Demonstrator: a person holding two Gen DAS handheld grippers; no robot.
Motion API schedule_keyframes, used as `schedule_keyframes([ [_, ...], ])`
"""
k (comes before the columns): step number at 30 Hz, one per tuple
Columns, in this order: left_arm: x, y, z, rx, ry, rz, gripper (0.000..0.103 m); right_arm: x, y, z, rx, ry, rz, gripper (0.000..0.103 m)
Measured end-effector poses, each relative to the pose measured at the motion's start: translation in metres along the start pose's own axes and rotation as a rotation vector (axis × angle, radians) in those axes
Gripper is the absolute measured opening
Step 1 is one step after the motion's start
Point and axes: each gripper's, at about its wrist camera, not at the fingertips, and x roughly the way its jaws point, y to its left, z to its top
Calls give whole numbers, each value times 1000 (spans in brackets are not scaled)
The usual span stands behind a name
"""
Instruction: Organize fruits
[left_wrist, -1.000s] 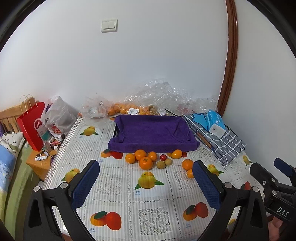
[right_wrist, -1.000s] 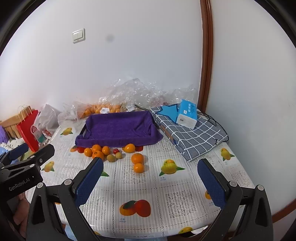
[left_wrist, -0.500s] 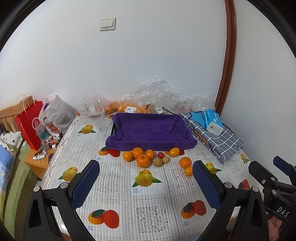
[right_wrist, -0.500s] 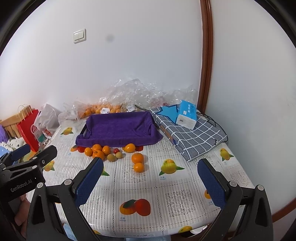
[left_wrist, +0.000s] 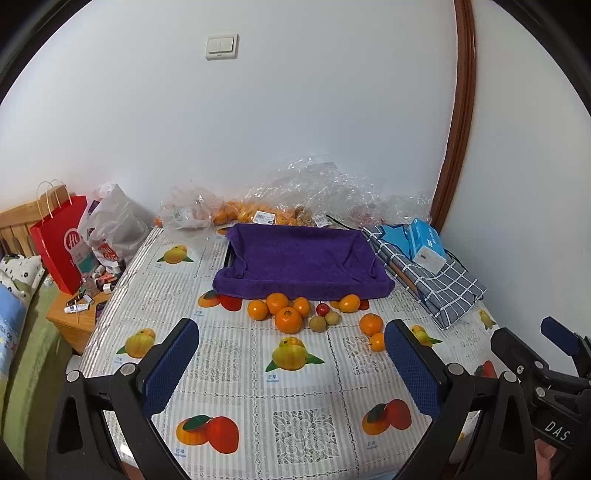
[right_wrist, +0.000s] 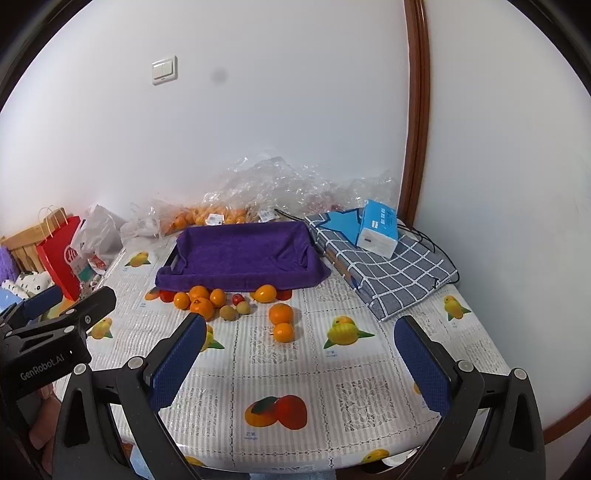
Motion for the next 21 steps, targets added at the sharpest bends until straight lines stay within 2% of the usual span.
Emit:
schedule_keyframes([
  [21, -5, 3, -4, -1, -5, -17, 101, -9, 5, -3, -10, -26, 15, 101],
])
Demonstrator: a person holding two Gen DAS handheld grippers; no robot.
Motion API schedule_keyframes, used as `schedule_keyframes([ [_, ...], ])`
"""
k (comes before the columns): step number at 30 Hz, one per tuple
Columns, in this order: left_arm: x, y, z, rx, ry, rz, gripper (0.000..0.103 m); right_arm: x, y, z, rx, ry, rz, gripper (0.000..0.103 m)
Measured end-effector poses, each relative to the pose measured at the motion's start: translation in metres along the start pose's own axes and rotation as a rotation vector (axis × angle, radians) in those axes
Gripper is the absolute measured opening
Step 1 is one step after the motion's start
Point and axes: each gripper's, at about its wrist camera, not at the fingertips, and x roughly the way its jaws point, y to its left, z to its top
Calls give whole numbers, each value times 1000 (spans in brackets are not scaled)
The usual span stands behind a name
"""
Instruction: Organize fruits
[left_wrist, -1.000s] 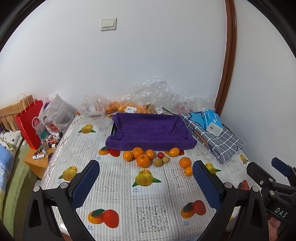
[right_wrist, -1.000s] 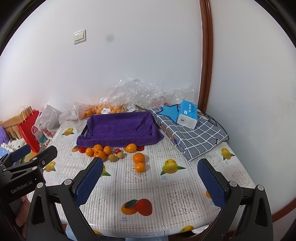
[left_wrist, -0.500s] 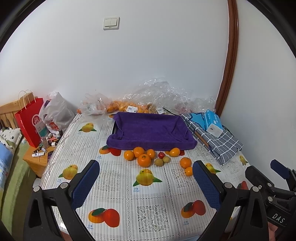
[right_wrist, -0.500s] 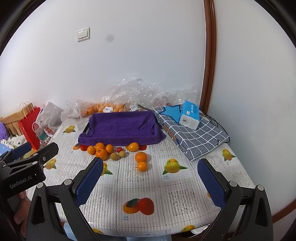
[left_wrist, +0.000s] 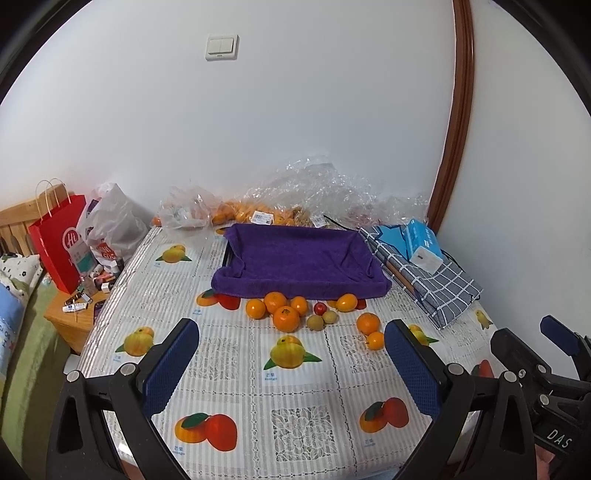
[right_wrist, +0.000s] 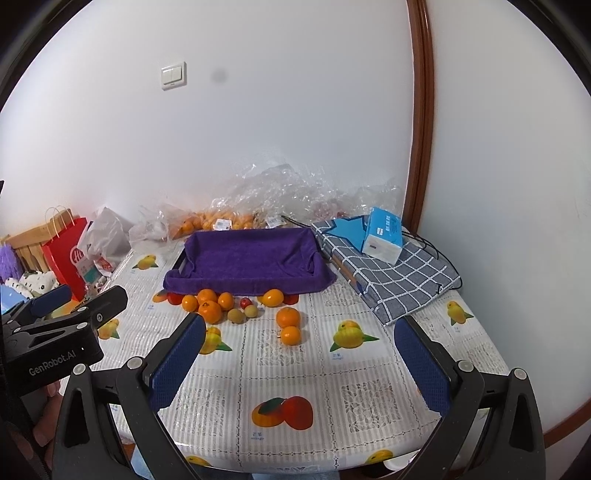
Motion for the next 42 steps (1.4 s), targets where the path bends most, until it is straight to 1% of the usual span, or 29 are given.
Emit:
schedule_keyframes([
  [7, 4, 2, -1, -6, 3, 0, 101, 4, 2, -3, -3, -1, 14, 101],
  [11, 8, 4, -2, -7, 20, -9, 101, 11, 3, -5, -4, 20, 8, 101],
  [14, 9, 6, -1, 0, 14, -2, 101, 16, 2, -4, 9, 23, 8, 101],
  [17, 13, 10, -2, -5, 10, -5, 101, 25, 2, -7, 22, 34, 26, 101],
  [20, 22, 15, -3, -15, 32, -21, 101, 32, 4, -12, 16, 28, 4, 101],
  [24, 37, 20, -1, -24, 46, -8, 101, 46, 6, -15, 15, 53, 23, 102],
  [27, 50, 24, -6, -22, 52, -7, 101, 62, 3, -19, 46, 67, 54, 102],
  [29, 61, 28, -10, -19, 75, 3, 101, 75, 1, -23, 60, 85, 64, 102],
  [32, 82, 37, -17, -31, 124, -14, 97, 95, 1, -30, 51, 128, 65, 102],
  [36, 105, 48, -27, -45, 158, 6, 96, 127, -2, -44, 48, 157, 41, 102],
  [38, 119, 55, -32, -45, 173, 15, 96, 143, -4, -52, 50, 177, 50, 102],
  [40, 129, 60, -37, -54, 188, 12, 95, 158, -6, -62, 68, 186, 44, 102],
  [42, 141, 66, -41, -75, 210, 0, 95, 171, -6, -68, 85, 221, 49, 102],
])
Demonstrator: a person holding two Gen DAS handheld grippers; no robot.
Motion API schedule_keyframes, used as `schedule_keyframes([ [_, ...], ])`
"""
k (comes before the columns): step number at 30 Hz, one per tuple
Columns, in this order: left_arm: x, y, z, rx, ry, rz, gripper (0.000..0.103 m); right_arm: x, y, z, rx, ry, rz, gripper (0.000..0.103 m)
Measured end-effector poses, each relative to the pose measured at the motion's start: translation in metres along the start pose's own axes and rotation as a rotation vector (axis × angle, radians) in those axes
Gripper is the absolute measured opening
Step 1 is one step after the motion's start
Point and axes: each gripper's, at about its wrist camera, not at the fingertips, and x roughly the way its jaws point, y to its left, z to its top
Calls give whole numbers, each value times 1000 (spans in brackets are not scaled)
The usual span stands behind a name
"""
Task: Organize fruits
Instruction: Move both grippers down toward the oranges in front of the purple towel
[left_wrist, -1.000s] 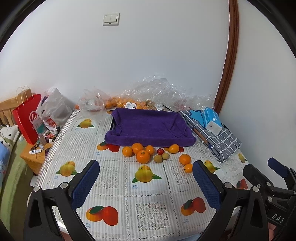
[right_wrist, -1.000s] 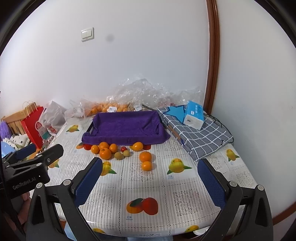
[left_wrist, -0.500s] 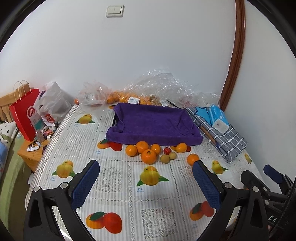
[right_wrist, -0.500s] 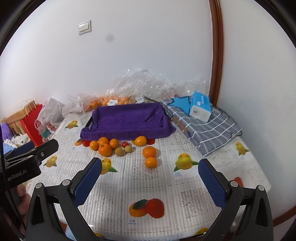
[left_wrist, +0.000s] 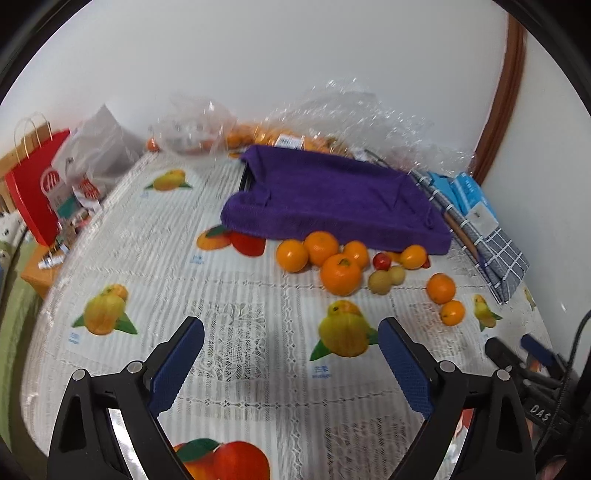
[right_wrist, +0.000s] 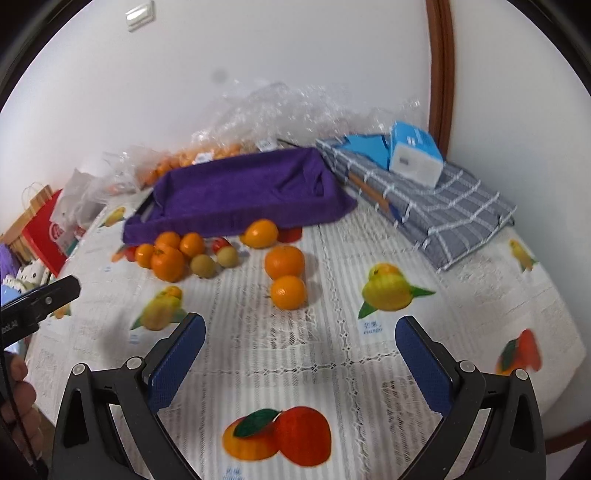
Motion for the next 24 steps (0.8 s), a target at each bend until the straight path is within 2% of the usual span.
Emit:
schedule_keyframes([
  [3, 17, 7, 2, -12, 22, -12, 95, 25, 7, 1, -32, 68, -20, 100],
  [6, 33, 14, 4, -20, 32, -2, 95, 41, 13, 3, -66, 76, -79, 100],
  [8, 43, 20, 5, -32, 54, 6, 95, 52, 16, 4, -81, 90, -86, 100],
  [12, 63, 33, 4, -68, 84, 2, 91, 71, 14, 2, -74, 132, -93, 92],
  [14, 72, 38, 3, -76, 98, -2, 91, 75, 14, 1, -51, 120, -91, 92],
  [17, 73, 39, 1, -63, 58, 8, 91, 78, 16, 3, -59, 110, -90, 92],
  [24, 80, 34, 3, -19, 49, 70, 91, 86, 15, 11, -61, 120, -76, 93],
])
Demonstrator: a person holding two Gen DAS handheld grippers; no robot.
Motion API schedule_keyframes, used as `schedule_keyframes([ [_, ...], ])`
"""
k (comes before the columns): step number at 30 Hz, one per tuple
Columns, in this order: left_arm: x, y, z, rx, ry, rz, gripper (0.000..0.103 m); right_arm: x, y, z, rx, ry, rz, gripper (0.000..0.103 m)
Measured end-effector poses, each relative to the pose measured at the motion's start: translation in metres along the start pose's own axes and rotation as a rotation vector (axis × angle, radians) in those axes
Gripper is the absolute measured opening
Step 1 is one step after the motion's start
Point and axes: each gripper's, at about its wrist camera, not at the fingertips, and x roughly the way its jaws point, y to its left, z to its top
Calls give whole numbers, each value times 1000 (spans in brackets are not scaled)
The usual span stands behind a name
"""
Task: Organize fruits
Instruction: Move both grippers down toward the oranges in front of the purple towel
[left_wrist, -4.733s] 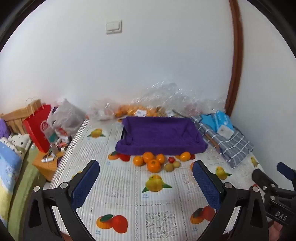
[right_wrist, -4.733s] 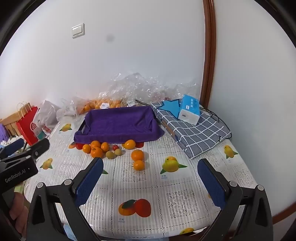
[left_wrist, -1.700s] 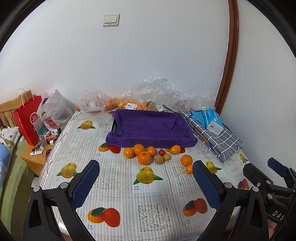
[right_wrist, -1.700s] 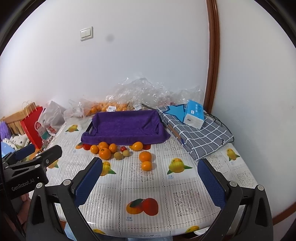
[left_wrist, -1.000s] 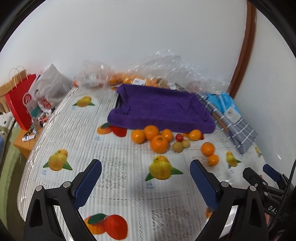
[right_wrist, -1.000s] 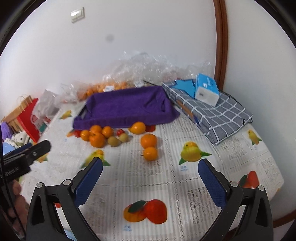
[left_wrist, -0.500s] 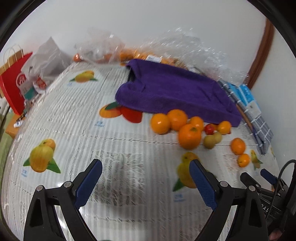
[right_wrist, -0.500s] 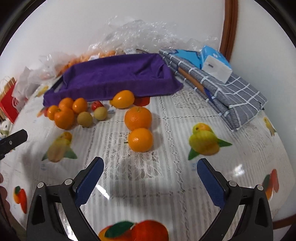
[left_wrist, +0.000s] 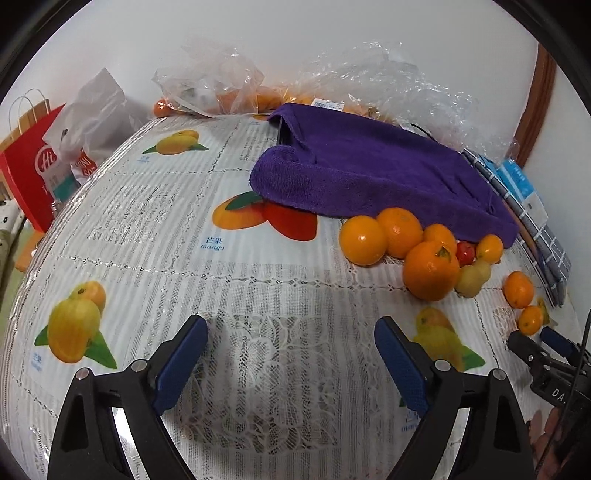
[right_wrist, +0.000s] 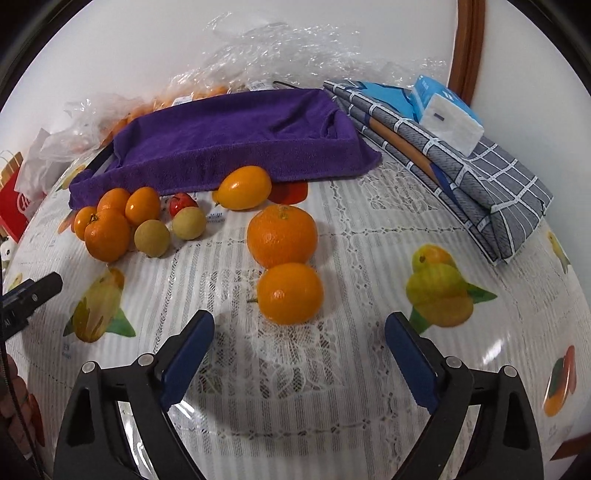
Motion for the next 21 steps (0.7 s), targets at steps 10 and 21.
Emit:
schedule_keyframes([
  [10, -7, 9, -1, -29, -24, -79, 85, 4, -6, 8, 18, -26, -5, 67],
  [21, 13, -15, 27, 35, -10, -74, 65, -5, -1, 3, -8, -65, 29, 38],
])
